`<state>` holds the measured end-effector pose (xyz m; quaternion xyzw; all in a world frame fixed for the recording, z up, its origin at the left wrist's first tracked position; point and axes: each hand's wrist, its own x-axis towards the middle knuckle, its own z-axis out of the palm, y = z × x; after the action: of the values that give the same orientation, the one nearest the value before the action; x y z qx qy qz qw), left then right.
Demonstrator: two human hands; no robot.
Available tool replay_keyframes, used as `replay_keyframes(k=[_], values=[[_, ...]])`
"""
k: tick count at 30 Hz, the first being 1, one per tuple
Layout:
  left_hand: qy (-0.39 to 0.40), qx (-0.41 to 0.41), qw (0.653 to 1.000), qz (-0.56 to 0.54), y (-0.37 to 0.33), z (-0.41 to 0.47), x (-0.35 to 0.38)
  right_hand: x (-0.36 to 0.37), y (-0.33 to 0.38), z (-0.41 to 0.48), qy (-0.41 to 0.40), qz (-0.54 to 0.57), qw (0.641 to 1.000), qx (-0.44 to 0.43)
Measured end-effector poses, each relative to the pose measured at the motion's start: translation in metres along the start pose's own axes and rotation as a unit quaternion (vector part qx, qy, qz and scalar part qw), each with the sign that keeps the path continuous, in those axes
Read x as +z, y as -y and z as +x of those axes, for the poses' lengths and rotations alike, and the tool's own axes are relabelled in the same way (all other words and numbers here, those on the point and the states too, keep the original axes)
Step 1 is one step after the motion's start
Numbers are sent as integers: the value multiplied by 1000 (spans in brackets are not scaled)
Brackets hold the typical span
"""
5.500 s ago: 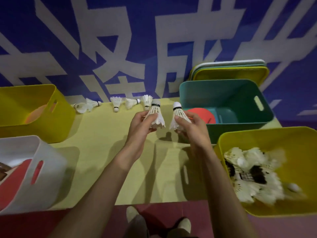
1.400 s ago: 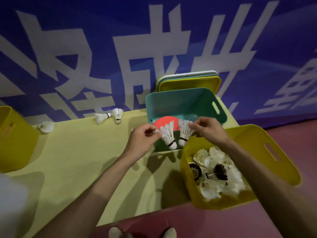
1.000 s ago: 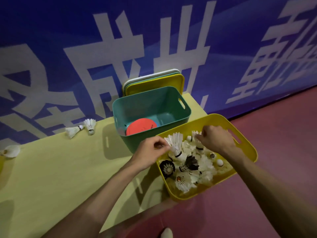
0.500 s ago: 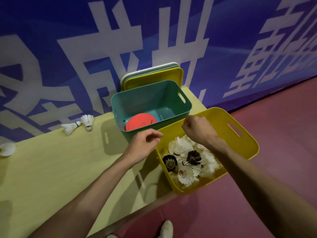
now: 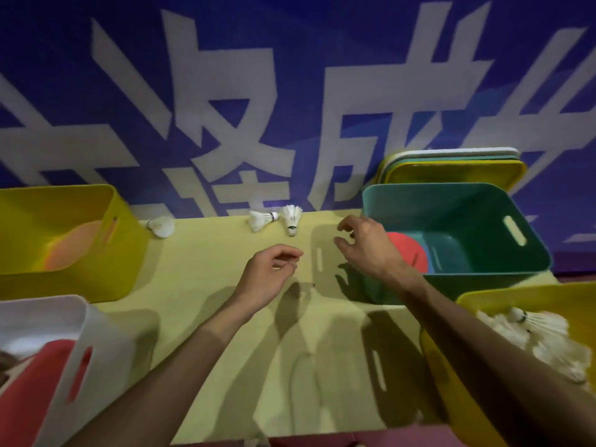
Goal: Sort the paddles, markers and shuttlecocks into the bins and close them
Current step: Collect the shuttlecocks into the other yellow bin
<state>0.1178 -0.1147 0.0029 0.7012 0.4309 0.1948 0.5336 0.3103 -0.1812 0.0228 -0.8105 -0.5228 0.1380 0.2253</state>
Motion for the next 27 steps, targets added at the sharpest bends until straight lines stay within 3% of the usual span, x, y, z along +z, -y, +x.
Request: replay_keyframes(k=[10, 14, 27], values=[[-137, -93, 985, -43, 84, 45, -141, 106, 102, 88, 93, 3, 996, 2], [-147, -124, 980, -49, 101, 69, -174, 139, 127, 109, 129, 16, 991, 12], [-192, -187, 961, -64, 154, 154, -233, 209, 121, 197, 188, -12, 977, 96]])
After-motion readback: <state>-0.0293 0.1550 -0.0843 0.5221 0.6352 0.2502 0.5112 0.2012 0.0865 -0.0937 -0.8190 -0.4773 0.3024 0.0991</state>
